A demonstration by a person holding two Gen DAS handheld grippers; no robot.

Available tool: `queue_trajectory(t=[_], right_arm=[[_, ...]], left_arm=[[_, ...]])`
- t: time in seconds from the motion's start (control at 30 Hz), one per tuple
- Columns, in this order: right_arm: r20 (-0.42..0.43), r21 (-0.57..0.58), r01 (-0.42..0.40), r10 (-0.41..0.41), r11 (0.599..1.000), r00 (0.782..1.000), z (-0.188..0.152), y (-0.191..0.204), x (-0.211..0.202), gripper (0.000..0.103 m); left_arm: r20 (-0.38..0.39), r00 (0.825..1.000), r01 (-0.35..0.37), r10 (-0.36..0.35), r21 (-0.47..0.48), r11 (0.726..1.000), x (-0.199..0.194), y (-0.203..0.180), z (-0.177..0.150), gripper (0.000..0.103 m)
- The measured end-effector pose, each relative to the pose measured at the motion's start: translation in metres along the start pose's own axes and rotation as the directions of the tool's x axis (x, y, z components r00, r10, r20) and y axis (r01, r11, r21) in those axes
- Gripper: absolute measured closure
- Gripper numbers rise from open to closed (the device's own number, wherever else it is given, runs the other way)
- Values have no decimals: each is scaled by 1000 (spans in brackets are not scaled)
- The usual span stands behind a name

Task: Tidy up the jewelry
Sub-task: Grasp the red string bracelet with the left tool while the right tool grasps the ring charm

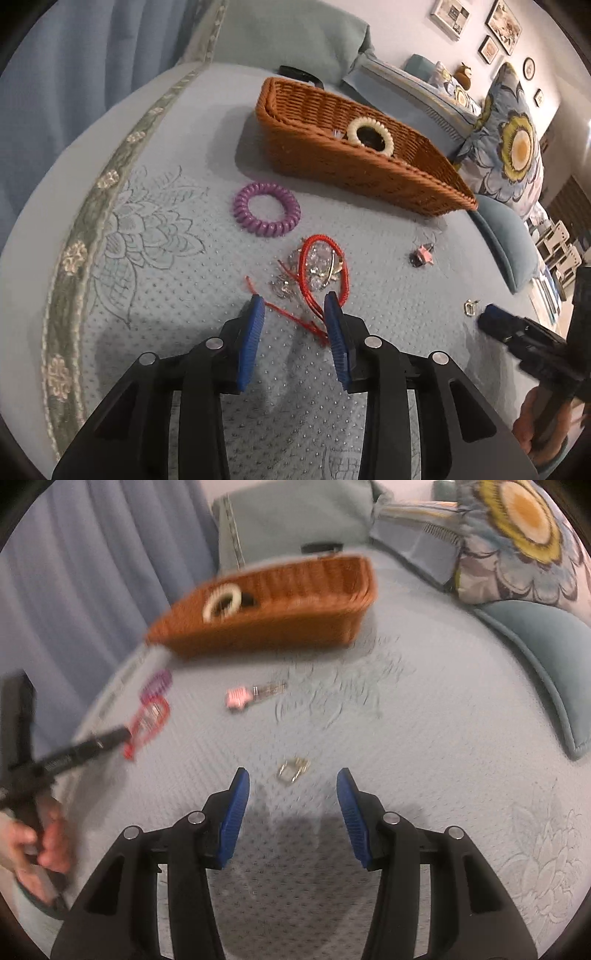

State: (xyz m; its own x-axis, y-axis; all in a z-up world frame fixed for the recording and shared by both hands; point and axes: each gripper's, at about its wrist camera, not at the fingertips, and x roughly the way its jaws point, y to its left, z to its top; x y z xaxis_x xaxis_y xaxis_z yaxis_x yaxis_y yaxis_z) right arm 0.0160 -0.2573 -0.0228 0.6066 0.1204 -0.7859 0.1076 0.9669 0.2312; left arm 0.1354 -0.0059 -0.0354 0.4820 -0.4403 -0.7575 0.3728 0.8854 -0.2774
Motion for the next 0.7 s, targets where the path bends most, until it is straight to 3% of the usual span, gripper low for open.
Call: queue_trajectory(t=[0.27,0.37,0.4,0.43,0.47,0.53,0.7], right_arm=[[37,-55,84,-82,995,996,11,17,16,58],[46,-94,94,-90,991,995,11,25,18,72],[49,-116,91,-85,989,995,10,29,18,82],[53,-139,95,-89,986,995,8,34,18,90],[58,-157,103,-95,982,994,8,37,18,90],[69,-189,102,-90,977,994,5,45,16,90],[91,-188,58,-41,980,995,-4,45,0,90]], left_arm=[[8,1000,-17,17,11,1000,8,-8,2,71],[11,998,-70,69,46,996,12,-17,3,71],[14,996,-93,92,64,994,13,-20,2,71],[20,993,-117,116,80,990,13,-22,1,76],[25,988,-152,150,101,983,13,-26,-1,89],[35,983,-185,182,120,975,11,-29,-5,101],[82,989,-134,127,85,987,-12,-22,-15,101]])
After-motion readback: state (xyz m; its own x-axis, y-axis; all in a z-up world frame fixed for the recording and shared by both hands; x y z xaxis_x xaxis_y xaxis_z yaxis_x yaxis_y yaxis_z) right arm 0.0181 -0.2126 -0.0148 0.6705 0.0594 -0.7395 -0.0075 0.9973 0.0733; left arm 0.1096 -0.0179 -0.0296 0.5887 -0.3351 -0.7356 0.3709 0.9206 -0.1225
